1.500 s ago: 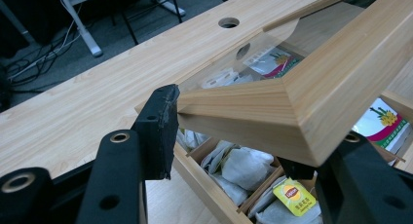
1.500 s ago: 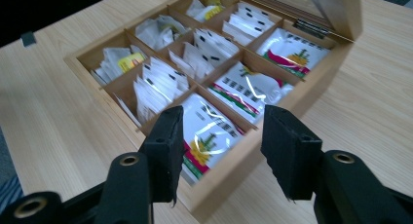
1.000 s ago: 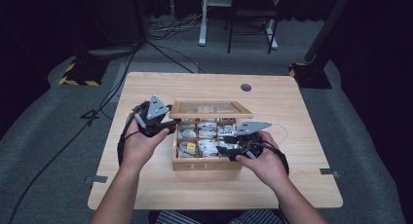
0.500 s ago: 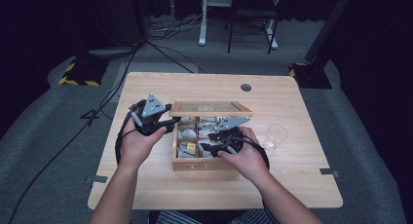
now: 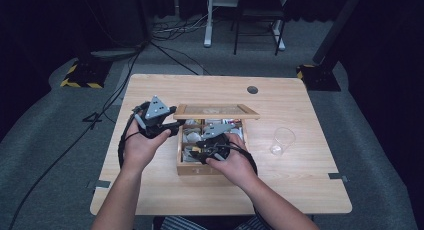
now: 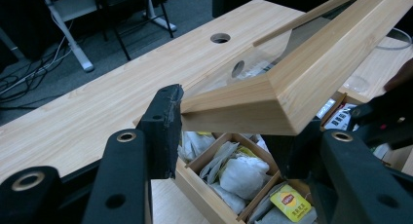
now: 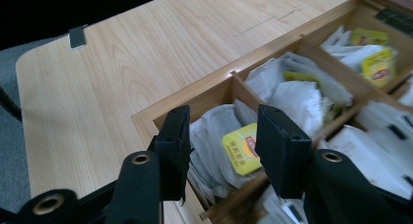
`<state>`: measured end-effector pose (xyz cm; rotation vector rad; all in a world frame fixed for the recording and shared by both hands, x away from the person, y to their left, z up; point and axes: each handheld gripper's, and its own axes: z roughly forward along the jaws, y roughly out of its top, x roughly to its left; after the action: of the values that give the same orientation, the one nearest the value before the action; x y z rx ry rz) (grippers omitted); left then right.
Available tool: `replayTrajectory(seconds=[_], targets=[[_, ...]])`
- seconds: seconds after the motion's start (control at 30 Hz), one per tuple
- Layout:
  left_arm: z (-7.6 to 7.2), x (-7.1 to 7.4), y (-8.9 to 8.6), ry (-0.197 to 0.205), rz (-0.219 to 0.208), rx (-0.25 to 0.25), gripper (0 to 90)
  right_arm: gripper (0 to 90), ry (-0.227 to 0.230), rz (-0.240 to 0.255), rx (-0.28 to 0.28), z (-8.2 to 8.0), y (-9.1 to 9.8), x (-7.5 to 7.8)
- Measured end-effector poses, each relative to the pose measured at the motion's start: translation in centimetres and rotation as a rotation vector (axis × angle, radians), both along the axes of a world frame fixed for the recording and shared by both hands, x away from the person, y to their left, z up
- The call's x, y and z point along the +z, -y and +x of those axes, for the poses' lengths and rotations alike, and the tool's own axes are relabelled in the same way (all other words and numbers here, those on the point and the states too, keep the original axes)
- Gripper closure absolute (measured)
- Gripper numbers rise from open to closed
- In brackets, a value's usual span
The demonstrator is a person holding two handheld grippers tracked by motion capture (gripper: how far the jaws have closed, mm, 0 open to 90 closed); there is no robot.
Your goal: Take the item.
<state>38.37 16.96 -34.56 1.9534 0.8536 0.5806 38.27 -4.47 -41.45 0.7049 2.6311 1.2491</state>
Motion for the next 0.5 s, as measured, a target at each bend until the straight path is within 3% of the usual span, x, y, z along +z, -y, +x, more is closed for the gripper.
replayTrajectory(seconds=[0.27, 0.5], targets=[[0.0, 0.0, 0.0, -0.001, 0.003, 0.000, 51.1, 55.8, 0.013, -0.036, 0.019, 0.4, -1.1, -1.2], [0.0, -0.1, 0.1, -0.008, 0.007, -0.003, 50.3, 52.8, 0.050, -0.106, 0.021, 0.7, -1.6, -1.9]])
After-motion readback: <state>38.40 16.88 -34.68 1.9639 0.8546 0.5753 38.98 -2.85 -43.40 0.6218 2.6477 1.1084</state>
